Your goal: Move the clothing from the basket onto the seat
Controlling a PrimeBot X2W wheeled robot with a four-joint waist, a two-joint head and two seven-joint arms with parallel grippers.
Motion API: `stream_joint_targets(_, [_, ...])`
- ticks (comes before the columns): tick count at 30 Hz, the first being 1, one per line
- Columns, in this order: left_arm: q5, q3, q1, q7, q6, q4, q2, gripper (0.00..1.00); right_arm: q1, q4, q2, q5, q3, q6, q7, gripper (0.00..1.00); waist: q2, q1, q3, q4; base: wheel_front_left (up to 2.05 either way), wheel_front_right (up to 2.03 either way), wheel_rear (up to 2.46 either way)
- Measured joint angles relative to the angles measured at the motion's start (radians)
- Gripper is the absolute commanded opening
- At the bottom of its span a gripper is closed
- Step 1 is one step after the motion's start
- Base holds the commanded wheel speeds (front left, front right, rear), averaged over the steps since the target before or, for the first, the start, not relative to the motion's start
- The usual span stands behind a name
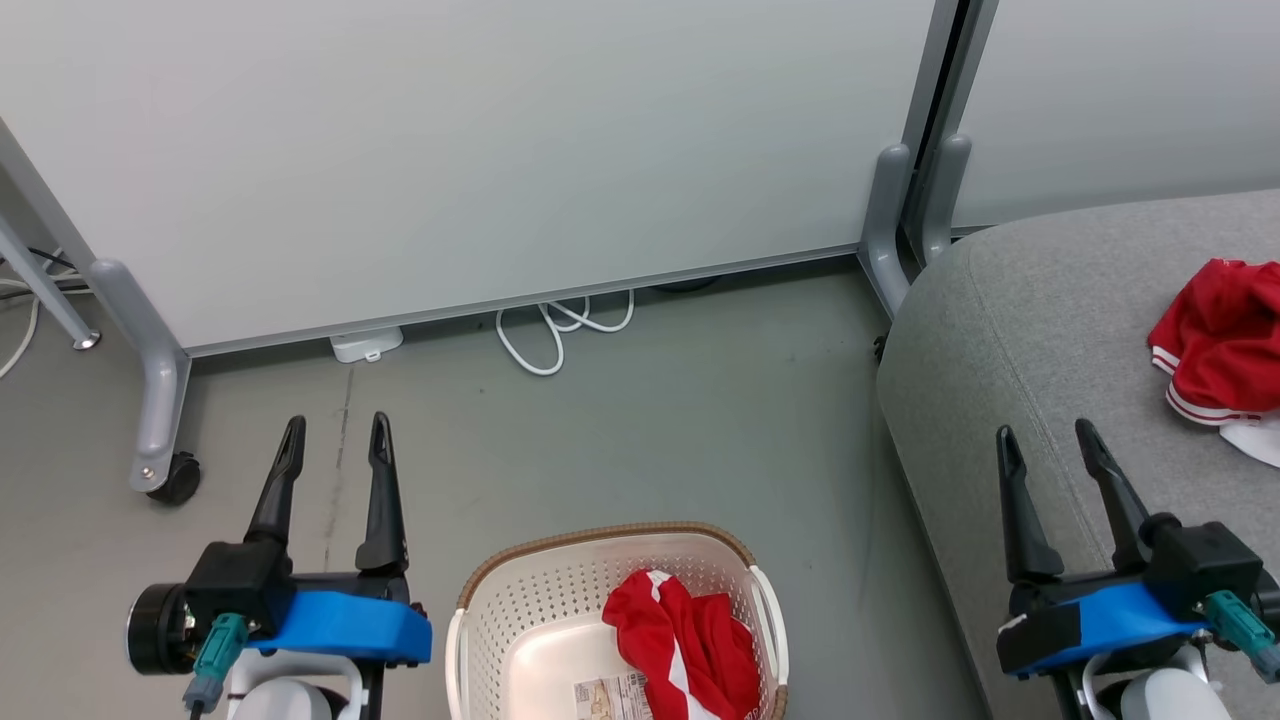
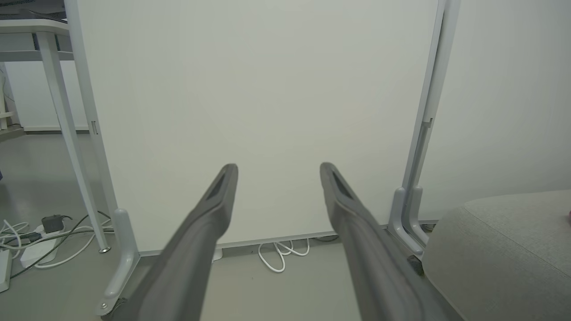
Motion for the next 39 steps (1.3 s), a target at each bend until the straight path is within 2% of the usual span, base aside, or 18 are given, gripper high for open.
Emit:
stream_joint_targets(11, [0.039, 0.053, 0.043, 0.000, -0.035, -0.014, -0.021, 1.00, 0.042, 0.015, 0.006, 0.023, 0.006, 0.000, 0.000, 1.00, 0.0000, 0.0001, -0.014, 0.014, 0.00, 0.00, 0.00])
stream_joint_targets(25, [0.059, 0.061, 0.048, 0.000, -0.048, -0.014, -0.025, 1.00, 0.046, 0.023, 0.007, 0.040, 0.014, 0.000, 0.000, 1.00, 0.0000, 0.0002, -0.018, 0.029, 0.00, 0.00, 0.00])
stream_joint_targets(32, [0.058, 0.046, 0.047, 0.000, -0.052, 0.000, -0.026, 1.00, 0.046, 0.027, 0.007, 0.040, 0.020, 0.000, 0.000, 1.00, 0.0000, 0.0002, -0.017, 0.025, 0.00, 0.00, 0.00])
stream_joint_targets(39, [0.056, -0.030, -0.007, 0.000, -0.066, 0.065, -0.026, 1.00, 0.039, 0.026, 0.007, 0.049, 0.031, 0.000, 0.000, 1.00, 0.0000, 0.0002, 0.008, 0.000, 0.00, 0.00, 0.00])
